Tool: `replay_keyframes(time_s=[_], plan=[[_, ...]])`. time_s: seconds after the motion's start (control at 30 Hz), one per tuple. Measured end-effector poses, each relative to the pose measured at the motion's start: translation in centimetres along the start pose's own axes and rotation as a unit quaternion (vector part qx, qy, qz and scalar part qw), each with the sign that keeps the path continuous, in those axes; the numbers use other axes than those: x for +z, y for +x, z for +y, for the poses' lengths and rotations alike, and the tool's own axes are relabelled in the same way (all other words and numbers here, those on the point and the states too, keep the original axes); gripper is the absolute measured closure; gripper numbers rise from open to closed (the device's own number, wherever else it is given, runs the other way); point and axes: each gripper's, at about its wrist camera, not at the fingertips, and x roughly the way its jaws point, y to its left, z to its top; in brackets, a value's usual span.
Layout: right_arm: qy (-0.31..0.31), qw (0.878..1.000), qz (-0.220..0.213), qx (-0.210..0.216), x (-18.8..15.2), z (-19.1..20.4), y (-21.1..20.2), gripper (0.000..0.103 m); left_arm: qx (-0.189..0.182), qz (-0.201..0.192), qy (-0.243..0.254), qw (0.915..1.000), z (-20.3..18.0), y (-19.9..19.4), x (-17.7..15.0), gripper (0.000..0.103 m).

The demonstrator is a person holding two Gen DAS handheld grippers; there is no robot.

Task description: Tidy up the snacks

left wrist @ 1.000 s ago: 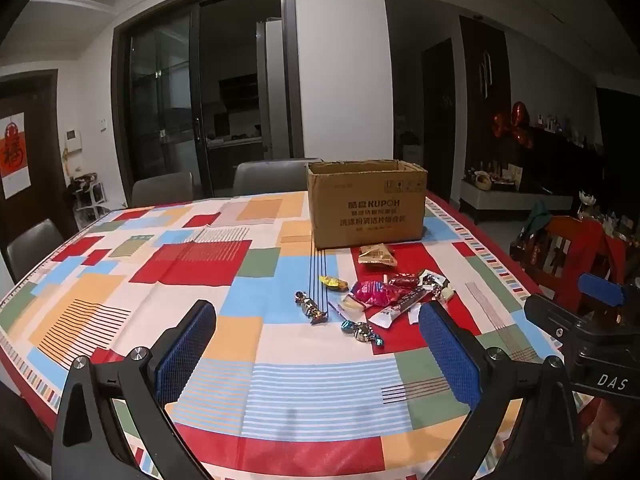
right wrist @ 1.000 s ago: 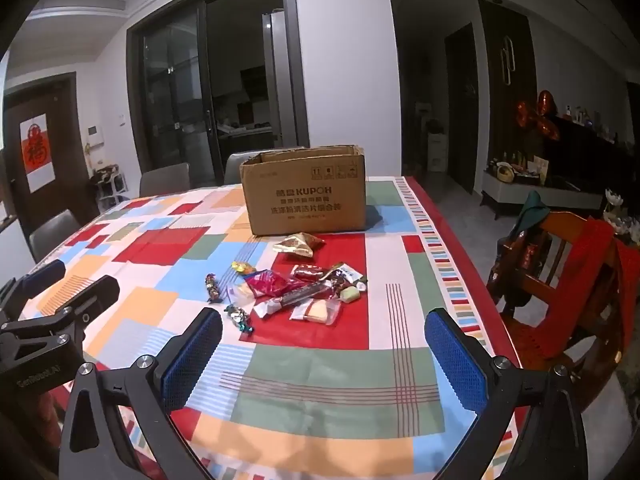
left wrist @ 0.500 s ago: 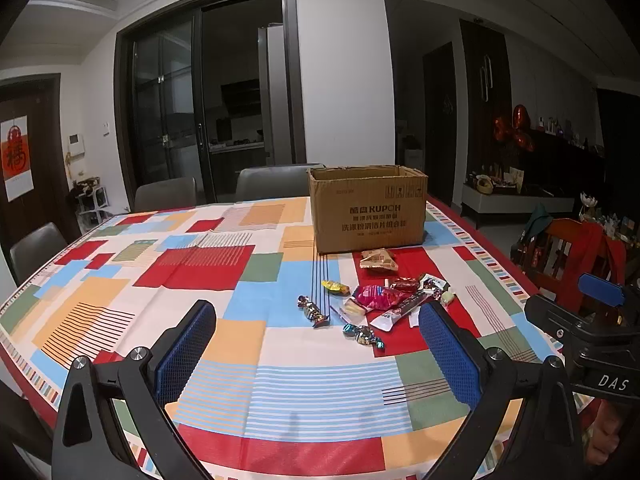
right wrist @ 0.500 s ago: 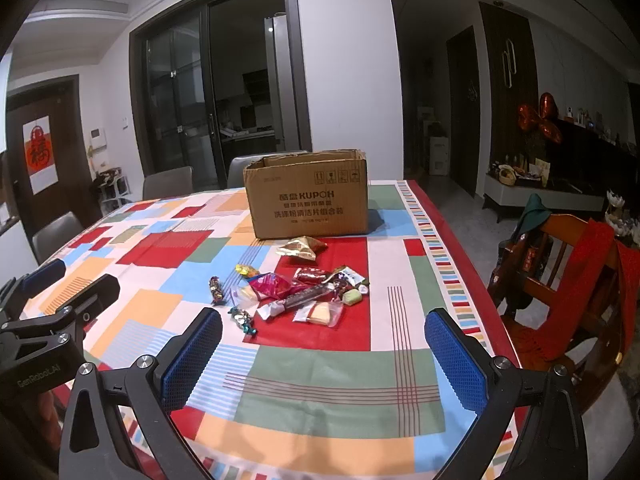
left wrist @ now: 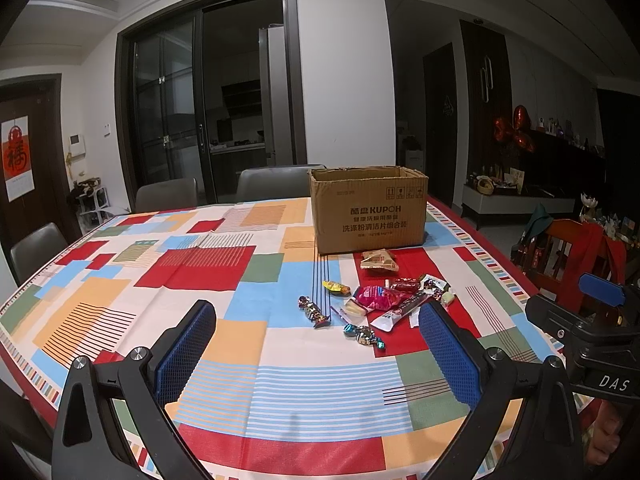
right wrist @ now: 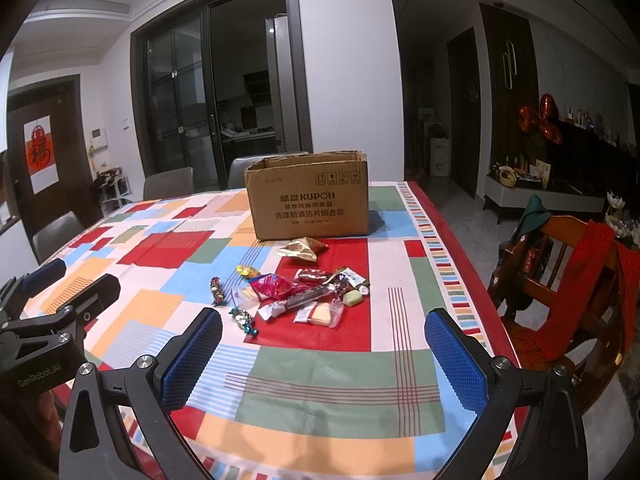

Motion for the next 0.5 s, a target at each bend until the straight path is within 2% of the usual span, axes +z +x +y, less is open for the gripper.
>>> replay_keyframes(time_s=[0.5], plan=[[0.0, 1.0, -0.001, 0.0, -0.06, -0.01, 0.0, 0.001, 0.0, -0.001, 0.0, 1.0, 0.05, -0.11, 0.08, 0.0]])
